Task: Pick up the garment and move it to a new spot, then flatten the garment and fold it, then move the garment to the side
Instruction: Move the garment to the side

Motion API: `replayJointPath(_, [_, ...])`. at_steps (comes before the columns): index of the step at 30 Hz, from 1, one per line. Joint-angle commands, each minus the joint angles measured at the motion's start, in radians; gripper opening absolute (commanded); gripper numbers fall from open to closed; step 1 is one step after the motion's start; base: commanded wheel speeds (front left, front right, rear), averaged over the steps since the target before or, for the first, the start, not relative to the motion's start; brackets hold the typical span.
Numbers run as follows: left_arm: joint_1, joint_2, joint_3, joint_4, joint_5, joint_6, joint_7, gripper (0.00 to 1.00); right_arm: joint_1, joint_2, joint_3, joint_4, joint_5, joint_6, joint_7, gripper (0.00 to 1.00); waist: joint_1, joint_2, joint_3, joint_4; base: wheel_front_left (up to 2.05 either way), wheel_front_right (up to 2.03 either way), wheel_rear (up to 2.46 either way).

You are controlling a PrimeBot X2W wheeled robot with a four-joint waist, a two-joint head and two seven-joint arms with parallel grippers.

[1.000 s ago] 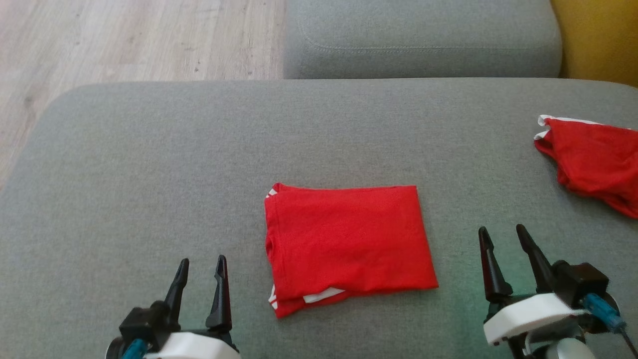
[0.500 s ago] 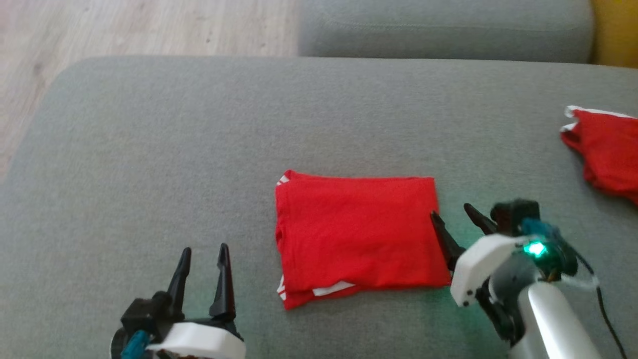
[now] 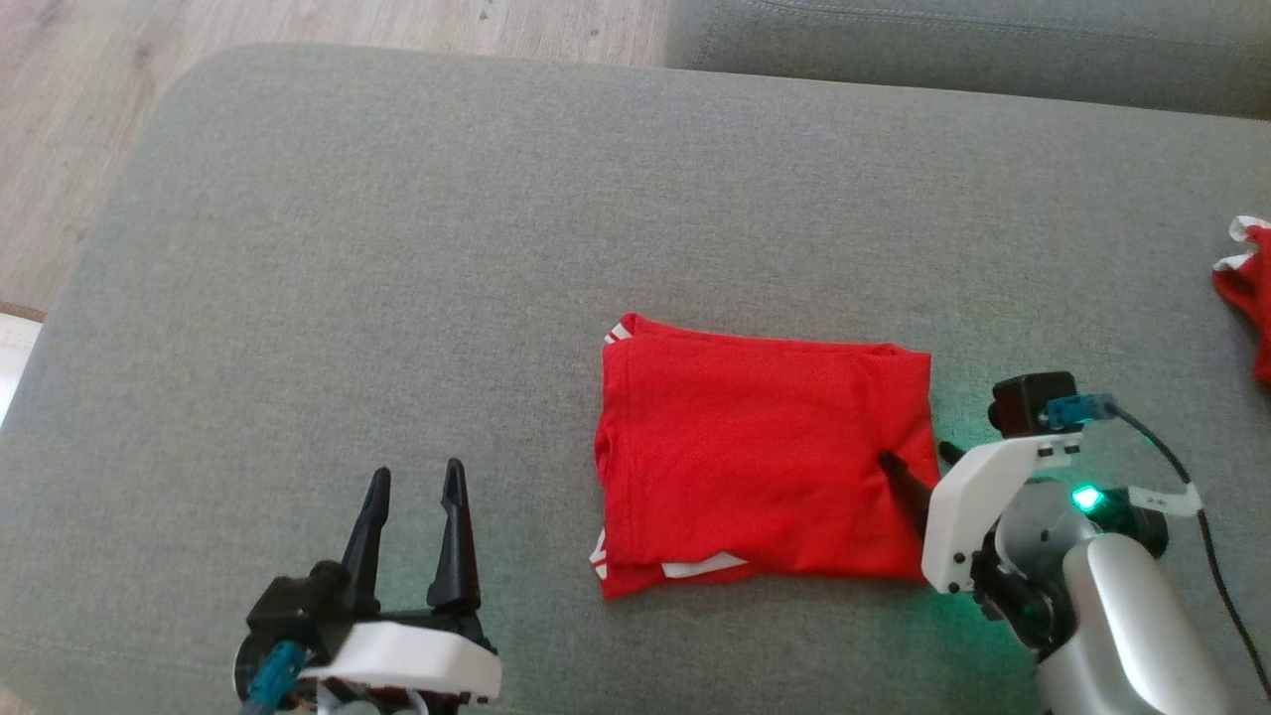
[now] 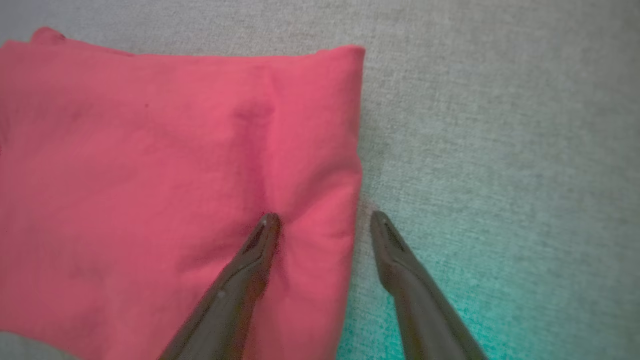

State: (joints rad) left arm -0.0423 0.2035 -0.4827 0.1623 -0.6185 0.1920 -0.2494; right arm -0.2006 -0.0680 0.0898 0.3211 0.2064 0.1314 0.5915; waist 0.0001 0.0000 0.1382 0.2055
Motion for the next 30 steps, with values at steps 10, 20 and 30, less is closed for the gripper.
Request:
replayJointPath(10, [-0.037, -0.008, 0.058, -0.020, 0.054, -0.030, -0.012, 1.00, -0.093, -0.014, -0.009, -0.056, 0.023, -0.001, -0.077, 0.00, -0.0001, 0.0000, 0.027, -0.086, 0.00, 0.00, 0.00])
replayJointPath(20, [-0.096, 0.005, 0.045, -0.056, 0.076, -0.051, -0.001, 1.00, -0.190, -0.085, -0.072, -0.088, -0.007, -0.001, -0.138, 0.00, -0.0001, 0.0000, 0.109, -0.322, 0.00, 0.00, 0.00])
replayJointPath(30, [-0.167, 0.064, 0.037, -0.119, 0.118, -0.040, 0.072, 1.00, -0.259, -0.044, -0.104, -0.071, 0.003, -0.001, -0.224, 0.00, -0.0001, 0.0000, 0.205, -0.558, 0.00, 0.00, 0.00])
